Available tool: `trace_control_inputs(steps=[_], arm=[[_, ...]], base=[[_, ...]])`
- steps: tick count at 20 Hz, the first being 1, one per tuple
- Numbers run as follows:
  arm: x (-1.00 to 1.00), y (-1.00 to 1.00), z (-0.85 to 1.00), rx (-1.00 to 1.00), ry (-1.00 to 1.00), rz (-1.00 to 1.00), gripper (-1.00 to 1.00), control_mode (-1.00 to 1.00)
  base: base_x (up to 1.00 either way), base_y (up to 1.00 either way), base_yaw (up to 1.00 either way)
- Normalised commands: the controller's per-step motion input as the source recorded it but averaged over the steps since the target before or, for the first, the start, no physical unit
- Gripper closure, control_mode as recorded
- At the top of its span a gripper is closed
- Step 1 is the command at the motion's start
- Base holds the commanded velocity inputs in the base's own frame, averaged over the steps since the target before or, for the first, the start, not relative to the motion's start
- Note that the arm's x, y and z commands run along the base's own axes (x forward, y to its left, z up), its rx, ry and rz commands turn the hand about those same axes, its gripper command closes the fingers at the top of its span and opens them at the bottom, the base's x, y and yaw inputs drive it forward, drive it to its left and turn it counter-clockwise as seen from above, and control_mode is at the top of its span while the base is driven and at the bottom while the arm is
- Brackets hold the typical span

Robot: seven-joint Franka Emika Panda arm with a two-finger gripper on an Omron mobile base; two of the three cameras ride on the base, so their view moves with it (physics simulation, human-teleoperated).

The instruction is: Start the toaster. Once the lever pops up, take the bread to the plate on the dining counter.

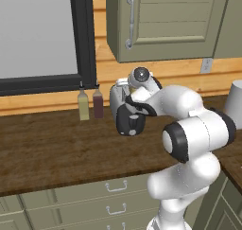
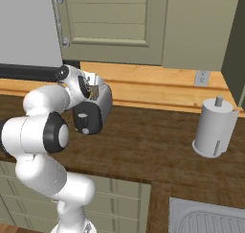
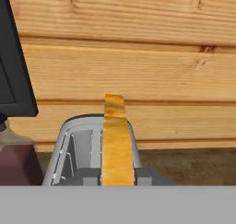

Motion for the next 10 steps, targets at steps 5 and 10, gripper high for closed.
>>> trace_control_inputs(steps=[5, 10], arm=[[-0.38, 0.0, 0.27, 0.0, -0.04, 0.0, 1.0, -1.0], [-0.42, 0.0, 0.14, 0.0, -0.05, 0.0, 1.0, -1.0]], base=[[0.0, 0.0, 0.0], [0.0, 0.0, 0.0]])
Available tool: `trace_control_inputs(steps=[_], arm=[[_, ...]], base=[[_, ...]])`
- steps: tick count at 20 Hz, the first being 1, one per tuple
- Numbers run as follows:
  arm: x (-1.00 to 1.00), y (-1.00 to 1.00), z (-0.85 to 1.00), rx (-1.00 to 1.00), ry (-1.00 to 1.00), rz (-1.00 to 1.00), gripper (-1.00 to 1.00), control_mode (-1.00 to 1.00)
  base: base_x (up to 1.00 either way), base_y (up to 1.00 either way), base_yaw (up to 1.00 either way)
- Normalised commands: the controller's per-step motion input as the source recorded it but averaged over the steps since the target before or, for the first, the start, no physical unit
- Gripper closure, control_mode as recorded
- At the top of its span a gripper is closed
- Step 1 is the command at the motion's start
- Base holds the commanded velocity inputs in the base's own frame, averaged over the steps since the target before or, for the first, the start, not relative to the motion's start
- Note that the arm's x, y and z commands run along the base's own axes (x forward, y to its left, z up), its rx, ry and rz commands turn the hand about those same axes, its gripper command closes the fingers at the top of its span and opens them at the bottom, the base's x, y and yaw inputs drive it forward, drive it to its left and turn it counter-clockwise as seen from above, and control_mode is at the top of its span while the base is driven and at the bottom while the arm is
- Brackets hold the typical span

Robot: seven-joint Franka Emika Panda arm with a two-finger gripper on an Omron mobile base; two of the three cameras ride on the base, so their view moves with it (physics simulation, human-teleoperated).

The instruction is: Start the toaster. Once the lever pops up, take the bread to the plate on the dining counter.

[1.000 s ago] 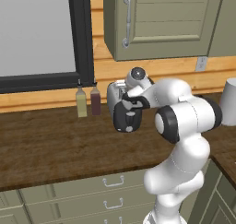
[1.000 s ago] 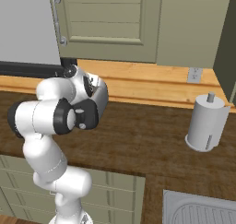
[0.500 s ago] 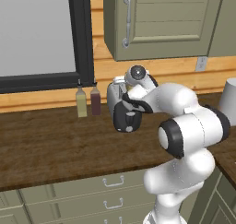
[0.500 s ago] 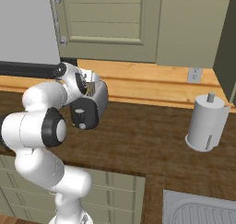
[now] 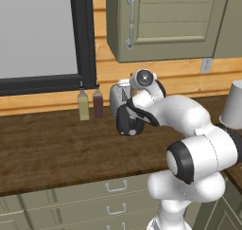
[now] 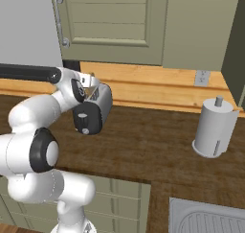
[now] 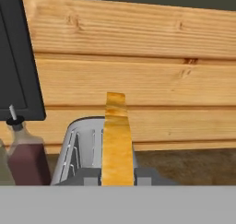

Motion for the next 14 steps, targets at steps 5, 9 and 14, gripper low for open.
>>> trace_control_inputs(steps=[5, 9, 14], arm=[[-0.39, 0.0, 0.24, 0.0, -0.01, 0.0, 1.0, -1.0], [-0.44, 0.0, 0.39, 0.0, 0.0, 0.0, 1.0, -1.0], [-0.58, 0.0, 0.28, 0.0, 0.0, -0.03, 1.0, -1.0]], base=[[0.0, 0.0, 0.0], [0.0, 0.0, 0.0], [0.0, 0.0, 0.0]])
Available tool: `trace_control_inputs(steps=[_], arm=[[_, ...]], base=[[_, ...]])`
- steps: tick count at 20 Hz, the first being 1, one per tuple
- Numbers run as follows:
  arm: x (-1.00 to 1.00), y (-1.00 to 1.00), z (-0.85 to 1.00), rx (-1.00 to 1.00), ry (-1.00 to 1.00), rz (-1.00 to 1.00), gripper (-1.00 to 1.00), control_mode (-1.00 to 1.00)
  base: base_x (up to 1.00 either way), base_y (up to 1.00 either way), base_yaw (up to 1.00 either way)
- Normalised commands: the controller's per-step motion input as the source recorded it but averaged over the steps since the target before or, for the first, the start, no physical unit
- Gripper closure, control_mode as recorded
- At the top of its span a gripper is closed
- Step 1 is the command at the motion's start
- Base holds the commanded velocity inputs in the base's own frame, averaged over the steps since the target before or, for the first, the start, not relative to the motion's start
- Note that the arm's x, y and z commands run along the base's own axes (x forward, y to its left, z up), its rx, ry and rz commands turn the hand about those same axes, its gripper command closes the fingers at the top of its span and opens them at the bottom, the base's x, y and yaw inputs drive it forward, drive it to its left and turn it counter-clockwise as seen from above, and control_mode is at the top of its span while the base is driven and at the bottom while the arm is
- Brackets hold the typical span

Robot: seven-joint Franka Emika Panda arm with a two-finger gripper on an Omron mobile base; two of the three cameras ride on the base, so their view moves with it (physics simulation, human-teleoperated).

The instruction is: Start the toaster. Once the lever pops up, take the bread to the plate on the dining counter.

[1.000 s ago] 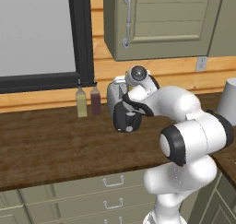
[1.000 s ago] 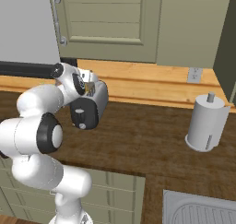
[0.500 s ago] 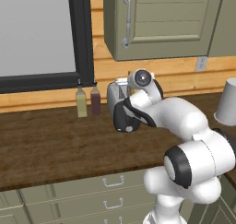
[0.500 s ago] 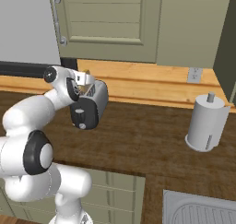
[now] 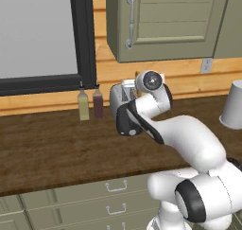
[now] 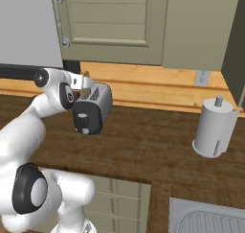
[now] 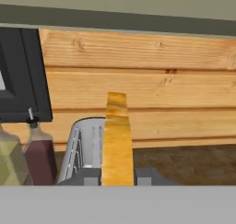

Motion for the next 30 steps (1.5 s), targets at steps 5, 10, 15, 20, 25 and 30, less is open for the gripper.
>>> trace_control_inputs(steps=[5, 10, 15, 20, 25, 30], arm=[[-0.67, 0.0, 0.04, 0.0, 0.01, -0.03, 1.0, -1.0], [-0.64, -0.01, 0.02, 0.01, 0.05, -0.02, 1.0, -1.0], [-0.61, -0.13, 0.04, 0.07, 0.13, 0.0, 1.0, -1.0], [-0.7, -0.21, 0.01, 0.08, 0.11, 0.0, 1.0, -1.0], [-0.71, -0.37, 0.0, 0.07, -0.04, 0.0, 1.0, -1.0], [-0.2, -0.39, 0.0, 0.0, 0.0, 0.01, 1.0, -1.0]], base=[[0.0, 0.0, 0.0], [0.0, 0.0, 0.0], [0.0, 0.0, 0.0], [0.0, 0.0, 0.0], [0.0, 0.0, 0.0], [0.0, 0.0, 0.0]])
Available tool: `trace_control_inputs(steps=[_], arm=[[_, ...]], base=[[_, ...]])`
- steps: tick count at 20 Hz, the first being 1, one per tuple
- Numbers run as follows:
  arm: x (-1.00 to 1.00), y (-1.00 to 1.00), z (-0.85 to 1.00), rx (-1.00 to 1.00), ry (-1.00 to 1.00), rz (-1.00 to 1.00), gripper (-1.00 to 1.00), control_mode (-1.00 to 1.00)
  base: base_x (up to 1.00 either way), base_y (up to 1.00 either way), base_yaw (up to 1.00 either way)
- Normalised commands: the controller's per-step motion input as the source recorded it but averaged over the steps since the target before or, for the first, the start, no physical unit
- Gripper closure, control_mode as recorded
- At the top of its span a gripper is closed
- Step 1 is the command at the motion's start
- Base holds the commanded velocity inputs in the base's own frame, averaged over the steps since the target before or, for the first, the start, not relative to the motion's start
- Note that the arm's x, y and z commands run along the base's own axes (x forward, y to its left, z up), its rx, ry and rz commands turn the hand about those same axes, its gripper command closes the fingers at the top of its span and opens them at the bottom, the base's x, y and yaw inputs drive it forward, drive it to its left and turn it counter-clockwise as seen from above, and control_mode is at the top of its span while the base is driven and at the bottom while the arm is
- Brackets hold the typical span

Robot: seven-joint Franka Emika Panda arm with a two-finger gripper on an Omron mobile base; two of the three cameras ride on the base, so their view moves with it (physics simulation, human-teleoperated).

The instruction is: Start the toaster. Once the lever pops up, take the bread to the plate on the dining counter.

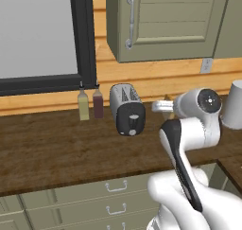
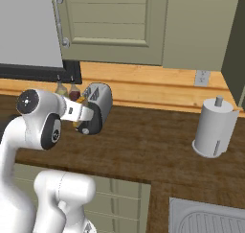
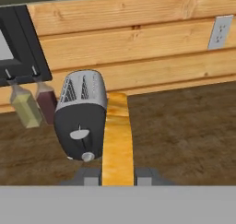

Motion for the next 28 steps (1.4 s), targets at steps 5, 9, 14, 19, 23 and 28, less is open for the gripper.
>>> trace_control_inputs(steps=[5, 9, 14, 19, 23, 28], arm=[[-0.37, -0.16, 0.0, 0.0, -0.02, 0.03, 1.0, -1.0], [-0.19, 0.0, 0.01, -0.09, -0.01, 0.14, 1.0, -1.0], [-0.33, 0.0, -0.03, -0.08, 0.0, 0.08, 1.0, -1.0], [-0.29, 0.01, -0.32, -0.05, 0.0, 0.01, 1.0, -1.0], [-0.02, 0.03, -0.17, 0.0, 0.0, -0.01, 1.0, -1.0], [0.0, 0.0, -0.03, 0.0, 0.0, 0.0, 1.0, -1.0]], base=[[0.0, 0.0, 0.0], [0.0, 0.0, 0.0], [0.0, 0.0, 0.0], [0.0, 0.0, 0.0], [0.0, 0.0, 0.0], [0.0, 0.0, 0.0]])
